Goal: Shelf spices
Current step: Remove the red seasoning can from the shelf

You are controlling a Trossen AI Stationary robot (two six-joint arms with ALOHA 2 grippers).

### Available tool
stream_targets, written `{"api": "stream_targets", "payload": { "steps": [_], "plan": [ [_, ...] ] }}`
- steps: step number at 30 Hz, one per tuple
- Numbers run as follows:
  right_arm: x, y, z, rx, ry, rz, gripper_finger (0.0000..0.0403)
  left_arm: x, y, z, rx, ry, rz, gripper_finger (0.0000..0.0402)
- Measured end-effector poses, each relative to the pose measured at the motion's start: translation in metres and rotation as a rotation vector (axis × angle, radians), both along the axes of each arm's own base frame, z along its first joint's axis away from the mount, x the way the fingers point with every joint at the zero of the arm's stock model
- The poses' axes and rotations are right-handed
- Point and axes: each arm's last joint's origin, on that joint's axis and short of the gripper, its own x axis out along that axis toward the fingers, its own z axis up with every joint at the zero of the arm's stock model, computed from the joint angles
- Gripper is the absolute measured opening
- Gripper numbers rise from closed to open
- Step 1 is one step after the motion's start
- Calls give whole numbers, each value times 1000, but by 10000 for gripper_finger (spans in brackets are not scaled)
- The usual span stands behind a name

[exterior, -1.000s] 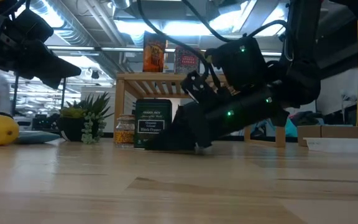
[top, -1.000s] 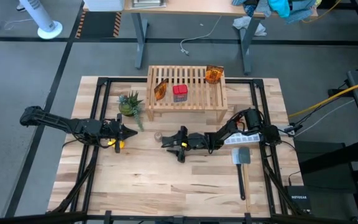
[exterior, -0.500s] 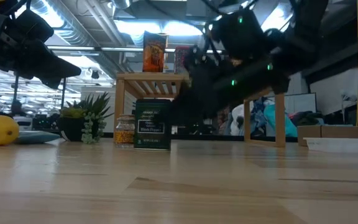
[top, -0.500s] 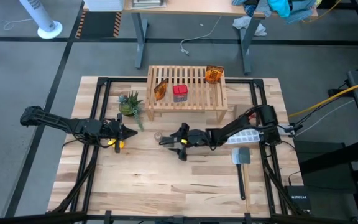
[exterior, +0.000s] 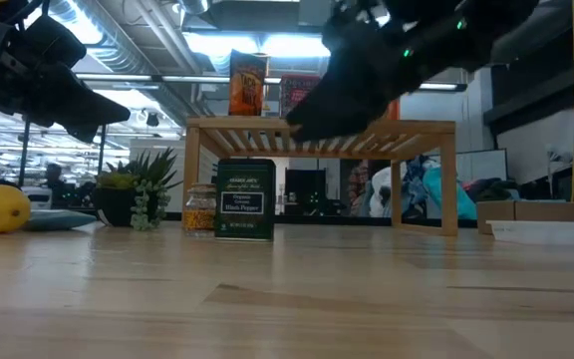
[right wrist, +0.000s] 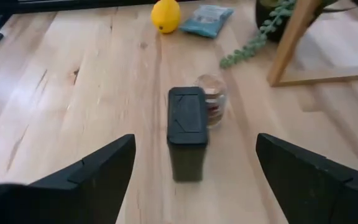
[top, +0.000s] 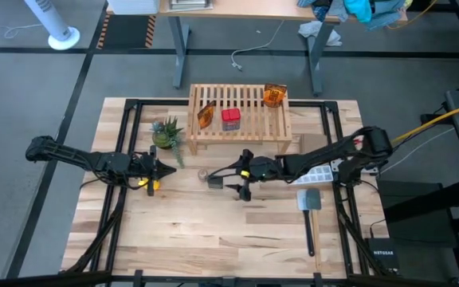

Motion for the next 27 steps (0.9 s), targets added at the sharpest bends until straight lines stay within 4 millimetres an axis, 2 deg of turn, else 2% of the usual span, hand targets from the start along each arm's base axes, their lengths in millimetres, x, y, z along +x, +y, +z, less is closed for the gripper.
{"api": "stream_targets", "payload": {
  "steps": [8,13,19,27],
  "plan": [
    [-31,-7,54,-87,-64,-81,340,0,0,2,52,-18,-10,0],
    [-43,-11,75,-193,-115,-141,340,2,0,15,115,-137,-16,0],
    [-46,-21,79,-354,-97,-223,340,2,0,30,220,-279,-8,0],
    [-46,-67,82,-396,-88,-309,340,3,6,32,247,-285,47,0]
  ]
}}
